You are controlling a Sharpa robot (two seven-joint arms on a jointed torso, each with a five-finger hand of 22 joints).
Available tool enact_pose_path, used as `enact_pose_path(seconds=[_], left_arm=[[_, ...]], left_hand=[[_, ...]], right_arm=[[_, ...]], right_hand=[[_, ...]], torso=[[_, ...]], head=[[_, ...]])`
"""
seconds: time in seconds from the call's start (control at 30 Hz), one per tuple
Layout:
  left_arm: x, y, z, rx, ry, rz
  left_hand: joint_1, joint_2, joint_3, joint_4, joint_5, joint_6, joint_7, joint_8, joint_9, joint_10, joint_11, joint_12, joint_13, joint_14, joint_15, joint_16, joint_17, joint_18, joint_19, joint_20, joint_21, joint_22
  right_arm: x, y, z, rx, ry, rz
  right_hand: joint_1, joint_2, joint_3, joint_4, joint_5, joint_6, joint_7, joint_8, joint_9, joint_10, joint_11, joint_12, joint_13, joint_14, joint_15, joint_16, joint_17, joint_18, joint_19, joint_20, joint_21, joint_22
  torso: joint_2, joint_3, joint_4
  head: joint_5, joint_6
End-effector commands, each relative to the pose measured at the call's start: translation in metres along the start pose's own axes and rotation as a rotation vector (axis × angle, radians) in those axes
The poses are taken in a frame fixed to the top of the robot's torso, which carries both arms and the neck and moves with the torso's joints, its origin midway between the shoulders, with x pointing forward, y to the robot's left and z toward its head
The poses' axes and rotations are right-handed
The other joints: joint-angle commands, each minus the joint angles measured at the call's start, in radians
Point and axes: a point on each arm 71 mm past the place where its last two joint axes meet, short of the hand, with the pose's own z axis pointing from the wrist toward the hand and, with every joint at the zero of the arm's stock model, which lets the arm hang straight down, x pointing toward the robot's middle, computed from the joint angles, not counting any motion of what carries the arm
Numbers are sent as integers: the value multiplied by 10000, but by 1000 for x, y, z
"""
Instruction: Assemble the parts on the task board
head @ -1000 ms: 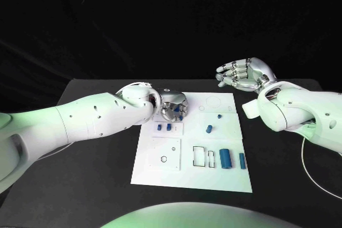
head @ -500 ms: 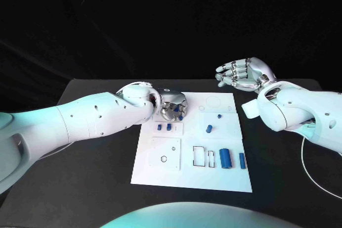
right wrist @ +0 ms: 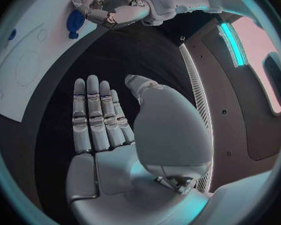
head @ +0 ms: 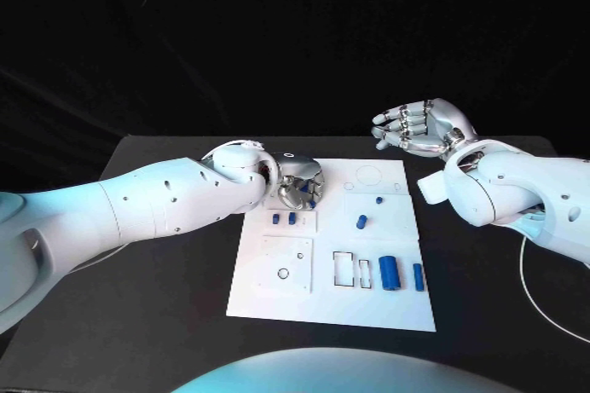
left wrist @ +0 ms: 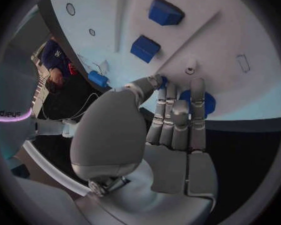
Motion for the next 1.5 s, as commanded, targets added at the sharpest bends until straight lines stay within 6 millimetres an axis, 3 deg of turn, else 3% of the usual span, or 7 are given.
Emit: enact_pose_path(seconds=[0.03,0.3,0.53,1.0,1.33,1.5], left_arm=[[3,-1,1,101,128,-40],[1,-2,0,196,-211,-86],[-2,-3,-4,370,-710,-206],[-21,-2,-22,449,-1588,-697],[-23,12,-40,-34,-1450,-924],[-22,22,-46,-307,-1411,-943]], left_hand=[[-76,35,49,27,-51,47,6,-6,1,68,34,-50,-10,74,-16,63,-3,139,-3,-73,70,17],[-88,63,105,-7,-35,136,12,-44,7,153,33,-201,-57,170,-22,117,53,139,27,-88,114,45],[24,129,358,-245,-10,376,44,-164,42,528,39,-684,-183,392,-43,204,222,140,92,-123,266,142],[-38,112,479,-386,-14,507,80,-301,71,797,47,-1074,-251,569,-39,251,349,140,134,-138,387,218],[-96,94,469,-389,-26,546,72,-327,82,861,42,-1154,-258,574,-41,247,309,129,156,-131,415,258],[-118,89,464,-386,-30,560,68,-335,86,880,40,-1183,-260,568,-41,241,281,132,147,-130,410,248]], right_arm=[[2,1,0,-120,183,-31],[2,1,0,-121,187,-29],[2,1,0,-125,190,-29],[2,1,0,-130,185,-38],[0,0,1,-113,168,-50],[0,0,0,-109,164,-51]], right_hand=[[-75,19,60,10,-22,26,41,-15,-9,22,-1,-65,-13,-56,38,-61,-11,43,-21,11,-34,-15],[-87,23,64,13,-22,28,40,-15,-12,28,-1,-72,-14,-53,38,-67,-14,44,-20,12,-38,-22],[-87,23,64,13,-22,28,40,-15,-12,28,-1,-72,-14,-53,38,-67,-14,44,-20,12,-38,-22],[-102,25,67,14,-22,30,39,-17,-17,36,-2,-81,-15,-49,39,-75,-19,45,-18,14,-44,-32],[-102,25,67,14,-22,30,39,-17,-17,36,-2,-81,-15,-49,39,-75,-19,45,-18,14,-44,-32],[-102,25,67,14,-22,30,39,-17,-17,36,-2,-81,-15,-49,39,-75,-19,45,-18,14,-44,-32]], torso=[[-1,4,-5],[2,5,-8],[1,-4,-10],[-24,-14,14],[-13,-2,16],[4,-14,16]], head=[[13,6],[26,35],[21,61],[15,101],[29,101],[25,102]])
